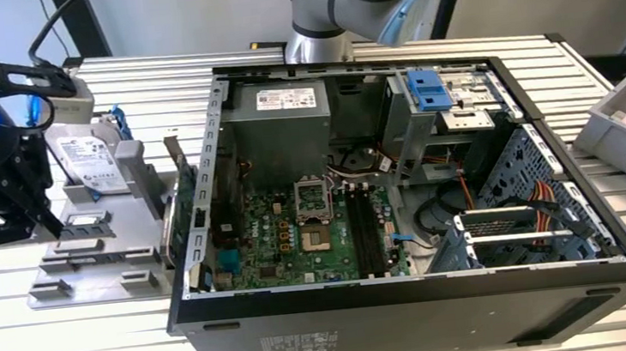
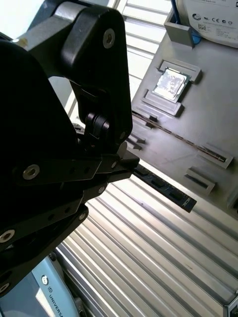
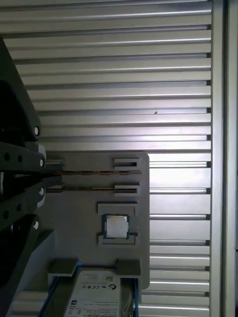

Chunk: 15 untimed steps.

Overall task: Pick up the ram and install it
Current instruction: 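Pick up the ram and move it above insertion slot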

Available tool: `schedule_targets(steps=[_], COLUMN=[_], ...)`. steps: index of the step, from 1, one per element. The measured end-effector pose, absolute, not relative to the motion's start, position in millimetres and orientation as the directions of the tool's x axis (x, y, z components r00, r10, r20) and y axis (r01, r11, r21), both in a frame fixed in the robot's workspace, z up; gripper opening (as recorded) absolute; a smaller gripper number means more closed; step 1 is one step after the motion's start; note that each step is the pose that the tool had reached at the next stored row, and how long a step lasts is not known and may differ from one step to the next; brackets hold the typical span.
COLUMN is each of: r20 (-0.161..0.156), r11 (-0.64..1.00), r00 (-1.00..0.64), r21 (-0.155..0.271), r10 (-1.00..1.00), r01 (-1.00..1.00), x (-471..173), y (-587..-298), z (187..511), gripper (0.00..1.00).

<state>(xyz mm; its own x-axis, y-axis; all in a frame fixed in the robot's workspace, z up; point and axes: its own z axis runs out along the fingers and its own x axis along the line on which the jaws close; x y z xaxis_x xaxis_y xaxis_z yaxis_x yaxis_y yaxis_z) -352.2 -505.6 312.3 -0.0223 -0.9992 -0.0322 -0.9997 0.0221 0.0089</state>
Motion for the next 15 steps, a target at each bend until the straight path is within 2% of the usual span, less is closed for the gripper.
schedule_targets(steps=[15], r20=[-0.032], r11=[0.022], r00=[-0.022], r21=[0.009], r10=[-0.999], r01=[-1.0], x=[-352.2], y=[-505.6], z=[327.3], gripper=[0.0])
